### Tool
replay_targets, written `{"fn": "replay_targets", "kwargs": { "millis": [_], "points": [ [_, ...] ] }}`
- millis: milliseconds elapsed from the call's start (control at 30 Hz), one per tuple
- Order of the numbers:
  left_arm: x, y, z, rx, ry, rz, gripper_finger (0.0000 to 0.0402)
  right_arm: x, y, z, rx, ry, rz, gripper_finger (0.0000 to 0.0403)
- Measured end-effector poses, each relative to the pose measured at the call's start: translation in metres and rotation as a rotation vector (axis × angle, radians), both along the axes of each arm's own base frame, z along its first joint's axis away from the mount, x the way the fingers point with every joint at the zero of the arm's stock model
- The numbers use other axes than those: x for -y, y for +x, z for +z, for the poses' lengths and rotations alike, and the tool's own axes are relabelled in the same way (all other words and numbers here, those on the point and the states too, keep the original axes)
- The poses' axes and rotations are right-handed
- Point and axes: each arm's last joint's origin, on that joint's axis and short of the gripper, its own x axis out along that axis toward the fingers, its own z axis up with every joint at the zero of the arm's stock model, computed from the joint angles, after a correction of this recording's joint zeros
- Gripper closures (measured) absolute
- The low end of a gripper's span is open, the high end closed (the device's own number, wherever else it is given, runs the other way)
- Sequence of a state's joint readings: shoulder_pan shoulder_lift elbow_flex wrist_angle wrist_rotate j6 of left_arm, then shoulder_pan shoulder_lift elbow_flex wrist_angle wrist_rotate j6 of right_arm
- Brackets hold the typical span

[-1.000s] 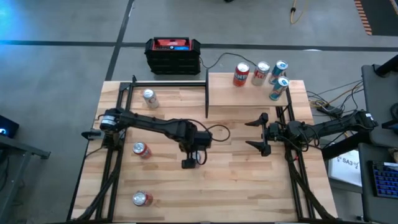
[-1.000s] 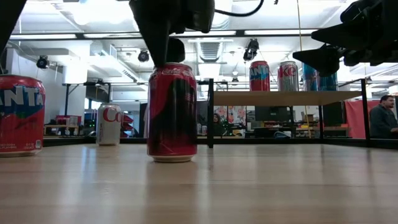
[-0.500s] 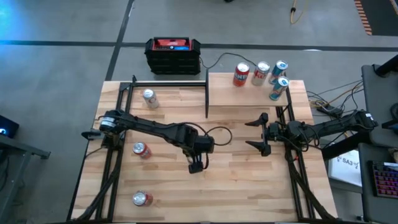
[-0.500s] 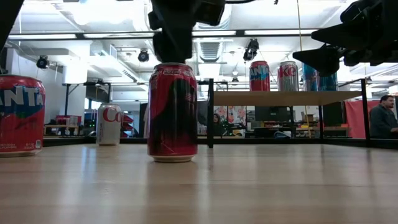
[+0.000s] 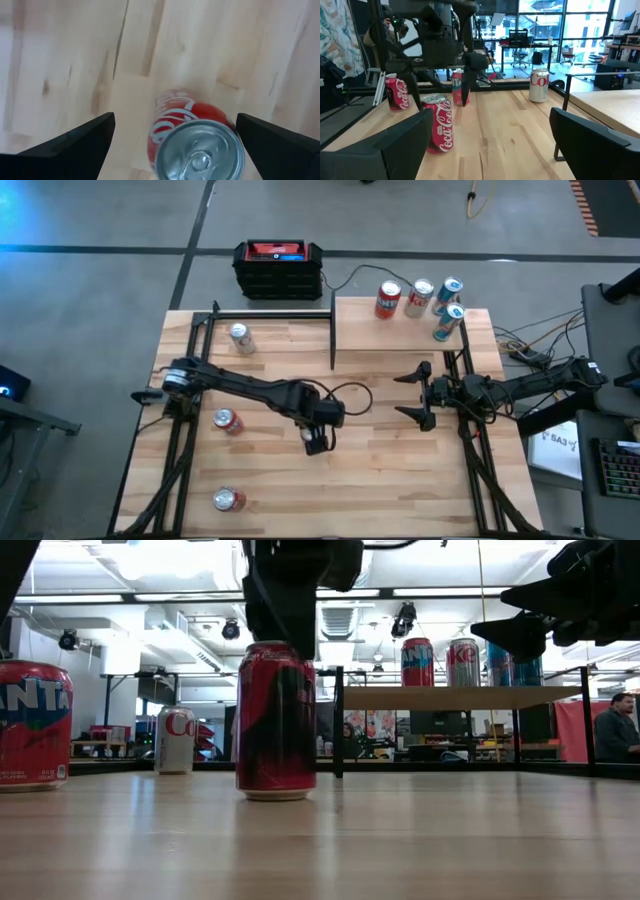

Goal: Place canned beverage on shelf
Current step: Put the top red white soda can on the shelf

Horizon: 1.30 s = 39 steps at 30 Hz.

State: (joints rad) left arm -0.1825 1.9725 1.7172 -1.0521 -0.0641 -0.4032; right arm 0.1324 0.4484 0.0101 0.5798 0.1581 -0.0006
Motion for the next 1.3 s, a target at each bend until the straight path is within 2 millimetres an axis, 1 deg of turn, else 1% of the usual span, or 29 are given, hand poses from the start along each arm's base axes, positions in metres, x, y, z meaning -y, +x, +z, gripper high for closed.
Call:
{"fn": "replay_targets", "kwargs": {
  "millis": [200, 333, 433, 533, 767, 900, 1300],
  "points": [
    [0.006, 0.002, -0.014, -0.054, -0.031, 0.005, 0.0002, 0.0, 0.0, 0.0, 0.001, 0.0, 0.0, 0.0019],
    [0.006, -0.001, -0.019, -0.111, -0.003, 0.009, 0.0002, 0.0, 0.0, 0.0, 0.0, 0.0, 0.0, 0.0019],
    [0.005, -0.003, -0.019, -0.129, -0.002, 0.023, 0.0002, 0.0, 0.0, 0.0, 0.0, 0.0, 0.0, 0.0019],
    [0.006, -0.001, -0.019, -0.106, -0.026, 0.063, 0.0002, 0.0, 0.0, 0.0, 0.0, 0.0, 0.0, 0.0019],
    [0.006, -0.001, -0.02, -0.108, -0.014, 0.035, 0.0002, 0.0, 0.0, 0.0, 0.0, 0.0, 0.0, 0.0019],
    [0.006, -0.001, -0.02, -0.108, -0.024, 0.078, 0.0002, 0.0, 0.0, 0.0, 0.0, 0.0, 0.0, 0.0019],
    [0.006, -0.001, -0.02, -0.107, -0.022, 0.071, 0.0002, 0.0, 0.0, 0.0, 0.0, 0.0, 0.0, 0.0019]
  ]
}}
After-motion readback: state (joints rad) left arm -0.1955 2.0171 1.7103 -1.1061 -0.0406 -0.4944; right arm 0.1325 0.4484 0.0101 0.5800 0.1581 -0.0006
